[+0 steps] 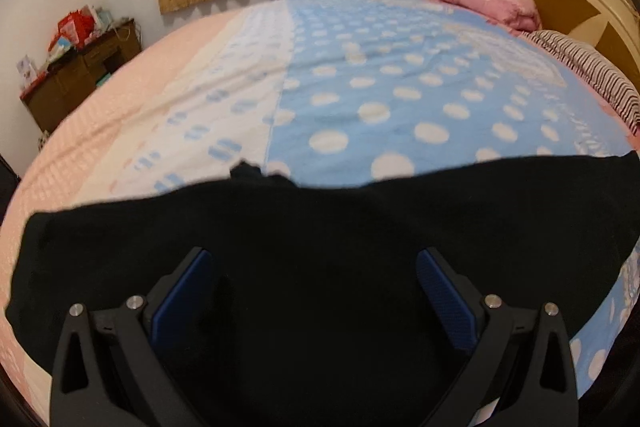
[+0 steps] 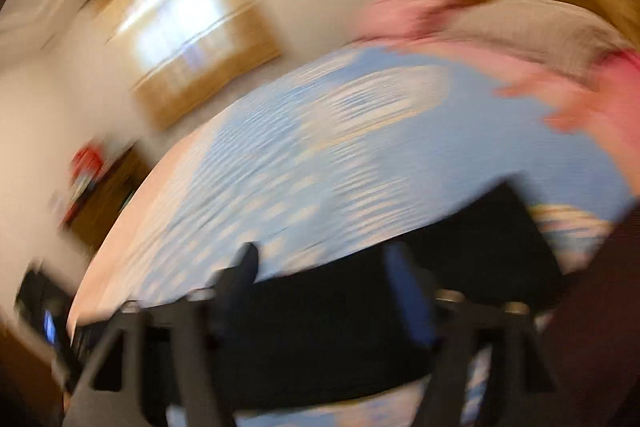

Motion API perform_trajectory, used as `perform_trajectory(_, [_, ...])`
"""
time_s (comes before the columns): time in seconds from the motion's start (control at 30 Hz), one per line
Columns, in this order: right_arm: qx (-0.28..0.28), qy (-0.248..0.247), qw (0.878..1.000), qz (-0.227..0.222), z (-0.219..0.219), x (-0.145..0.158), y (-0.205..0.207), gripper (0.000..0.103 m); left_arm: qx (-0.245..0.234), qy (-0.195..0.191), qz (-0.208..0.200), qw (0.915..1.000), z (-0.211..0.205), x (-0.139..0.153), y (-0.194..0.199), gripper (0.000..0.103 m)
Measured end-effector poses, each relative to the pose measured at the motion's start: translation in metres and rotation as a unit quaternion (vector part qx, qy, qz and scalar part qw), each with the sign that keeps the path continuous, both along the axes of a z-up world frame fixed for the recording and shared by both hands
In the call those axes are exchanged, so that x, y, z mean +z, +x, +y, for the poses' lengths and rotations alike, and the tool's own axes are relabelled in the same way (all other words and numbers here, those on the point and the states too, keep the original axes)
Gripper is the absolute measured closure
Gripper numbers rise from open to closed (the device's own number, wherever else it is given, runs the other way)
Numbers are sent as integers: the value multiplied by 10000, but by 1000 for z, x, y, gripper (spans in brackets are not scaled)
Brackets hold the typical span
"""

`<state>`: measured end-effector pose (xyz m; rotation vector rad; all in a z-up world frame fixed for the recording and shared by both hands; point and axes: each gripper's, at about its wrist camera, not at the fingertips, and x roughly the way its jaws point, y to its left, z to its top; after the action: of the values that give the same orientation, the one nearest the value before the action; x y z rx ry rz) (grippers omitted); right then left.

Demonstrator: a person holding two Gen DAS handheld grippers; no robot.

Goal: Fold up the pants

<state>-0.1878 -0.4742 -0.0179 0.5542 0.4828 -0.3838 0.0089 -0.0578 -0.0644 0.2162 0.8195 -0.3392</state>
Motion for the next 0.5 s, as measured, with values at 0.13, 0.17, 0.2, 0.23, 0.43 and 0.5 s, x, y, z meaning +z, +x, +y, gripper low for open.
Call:
perform_trajectory(0.13, [-436, 190, 9962, 731, -78, -23, -14, 32, 101, -170, 17, 9998, 6, -10, -2, 0])
perform_trajectory(0.17, [-457, 71, 9935, 1043, -90, -31, -13, 32, 99, -200, -33, 9997, 6, -11, -4, 0])
perform_trajectory(0.2, [-378, -16, 9911, 1273, -98, -38, -11, 32, 88, -219, -89, 9997, 7, -12, -5, 0])
perform_trajectory(0.23, [-331, -73, 9893, 1419, -104, -43, -11, 32, 76, -263, -181, 9995, 7, -14, -7, 0])
perform_trajectory(0.43, [41, 62, 9826, 1856, -117, -70, 4, 32, 176, -302, -306, 9989, 5, -16, -7, 0])
perform_trajectory(0.5, [57, 32, 9833, 1821, -120, -73, 4, 32, 184, -312, -302, 9989, 6, -16, -7, 0])
